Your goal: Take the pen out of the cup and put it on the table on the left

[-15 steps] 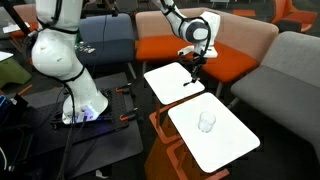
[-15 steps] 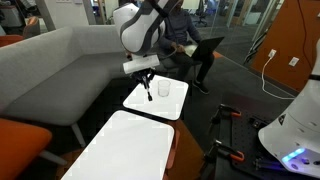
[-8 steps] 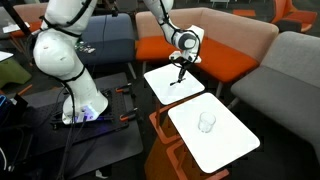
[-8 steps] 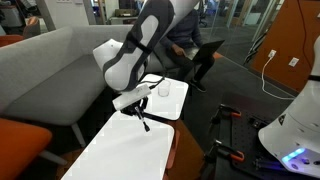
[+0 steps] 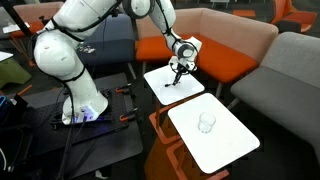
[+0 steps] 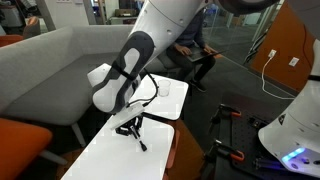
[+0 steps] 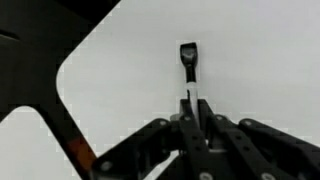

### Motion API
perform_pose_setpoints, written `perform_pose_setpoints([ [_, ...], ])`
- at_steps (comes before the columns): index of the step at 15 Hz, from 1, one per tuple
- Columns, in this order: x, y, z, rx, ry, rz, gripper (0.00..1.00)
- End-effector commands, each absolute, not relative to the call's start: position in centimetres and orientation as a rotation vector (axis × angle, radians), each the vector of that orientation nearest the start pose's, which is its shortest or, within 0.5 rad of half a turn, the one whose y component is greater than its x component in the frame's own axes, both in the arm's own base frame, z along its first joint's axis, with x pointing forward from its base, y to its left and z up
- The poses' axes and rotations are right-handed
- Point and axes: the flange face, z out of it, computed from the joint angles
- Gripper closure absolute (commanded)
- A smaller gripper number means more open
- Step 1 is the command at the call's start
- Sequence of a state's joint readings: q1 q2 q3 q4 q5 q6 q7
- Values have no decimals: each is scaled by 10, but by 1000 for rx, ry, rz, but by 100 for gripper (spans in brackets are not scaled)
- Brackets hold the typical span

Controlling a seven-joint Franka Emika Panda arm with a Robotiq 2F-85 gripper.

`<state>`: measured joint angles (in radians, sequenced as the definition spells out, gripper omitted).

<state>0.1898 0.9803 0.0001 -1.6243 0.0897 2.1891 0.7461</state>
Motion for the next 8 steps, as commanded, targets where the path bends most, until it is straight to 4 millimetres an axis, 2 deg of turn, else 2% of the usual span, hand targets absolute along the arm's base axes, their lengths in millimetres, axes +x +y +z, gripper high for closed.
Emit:
perform_pose_setpoints([
  [1, 619, 118, 23, -2969, 934, 734, 62],
  [6, 633, 111, 68, -2907, 778, 630, 27],
  [8, 640, 99, 105, -2965, 737, 490, 11],
])
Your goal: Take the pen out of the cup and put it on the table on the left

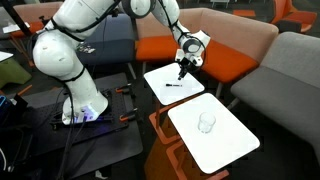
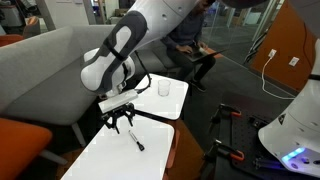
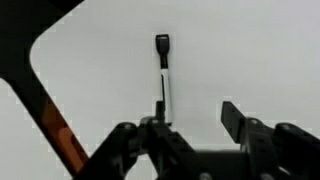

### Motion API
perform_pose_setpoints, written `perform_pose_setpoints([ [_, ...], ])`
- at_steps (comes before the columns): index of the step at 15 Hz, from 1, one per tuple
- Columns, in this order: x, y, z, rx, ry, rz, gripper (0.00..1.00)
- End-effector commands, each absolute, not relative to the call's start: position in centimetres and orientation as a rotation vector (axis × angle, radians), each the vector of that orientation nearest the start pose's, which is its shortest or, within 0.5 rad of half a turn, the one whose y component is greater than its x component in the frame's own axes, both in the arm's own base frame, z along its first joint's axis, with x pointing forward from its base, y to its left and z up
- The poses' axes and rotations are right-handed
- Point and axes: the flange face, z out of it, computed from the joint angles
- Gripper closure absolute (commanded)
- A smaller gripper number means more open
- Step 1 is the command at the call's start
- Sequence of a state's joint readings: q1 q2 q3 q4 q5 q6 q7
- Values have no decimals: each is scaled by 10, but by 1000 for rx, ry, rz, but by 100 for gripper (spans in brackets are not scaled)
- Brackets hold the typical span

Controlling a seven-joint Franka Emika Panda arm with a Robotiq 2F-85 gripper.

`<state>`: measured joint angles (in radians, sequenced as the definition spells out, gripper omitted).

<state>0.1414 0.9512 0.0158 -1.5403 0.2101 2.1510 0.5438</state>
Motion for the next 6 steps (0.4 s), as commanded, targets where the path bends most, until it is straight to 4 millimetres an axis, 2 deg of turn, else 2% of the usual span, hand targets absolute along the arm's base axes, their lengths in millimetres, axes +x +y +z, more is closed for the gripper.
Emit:
perform_pose_setpoints([
  [1, 641, 92, 126, -2968, 724, 462, 3],
  [3, 642, 82, 164, -2948, 677, 424, 0],
  [6, 630, 71, 219, -2971, 595, 413, 0],
])
